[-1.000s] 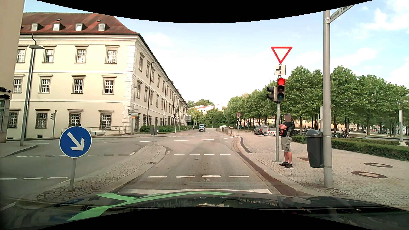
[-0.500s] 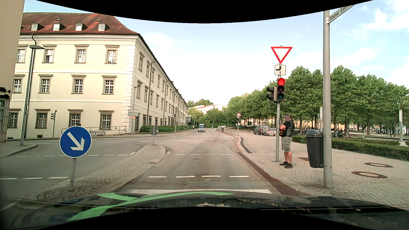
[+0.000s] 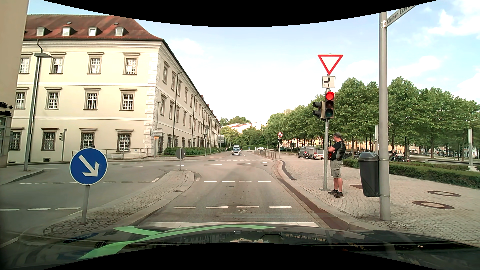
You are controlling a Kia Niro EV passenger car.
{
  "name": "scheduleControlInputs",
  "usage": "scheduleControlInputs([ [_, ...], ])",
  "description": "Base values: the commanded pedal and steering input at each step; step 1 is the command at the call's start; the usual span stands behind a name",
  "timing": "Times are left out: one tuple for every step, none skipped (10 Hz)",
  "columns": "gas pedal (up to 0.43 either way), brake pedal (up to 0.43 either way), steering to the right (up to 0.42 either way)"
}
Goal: Follow the waypoints while adhering to traffic rules and regulations
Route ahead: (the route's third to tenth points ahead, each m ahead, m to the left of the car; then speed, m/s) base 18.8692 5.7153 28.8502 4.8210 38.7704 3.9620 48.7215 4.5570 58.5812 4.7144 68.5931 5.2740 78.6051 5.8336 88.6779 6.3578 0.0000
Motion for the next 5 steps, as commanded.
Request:
scheduleControlInputs([
  [0.000, 0.445, 0.011],
  [0.000, 0.445, 0.010],
  [0.000, 0.451, 0.011],
  [0.000, 0.451, 0.010],
  [0.000, 0.451, 0.010],
])
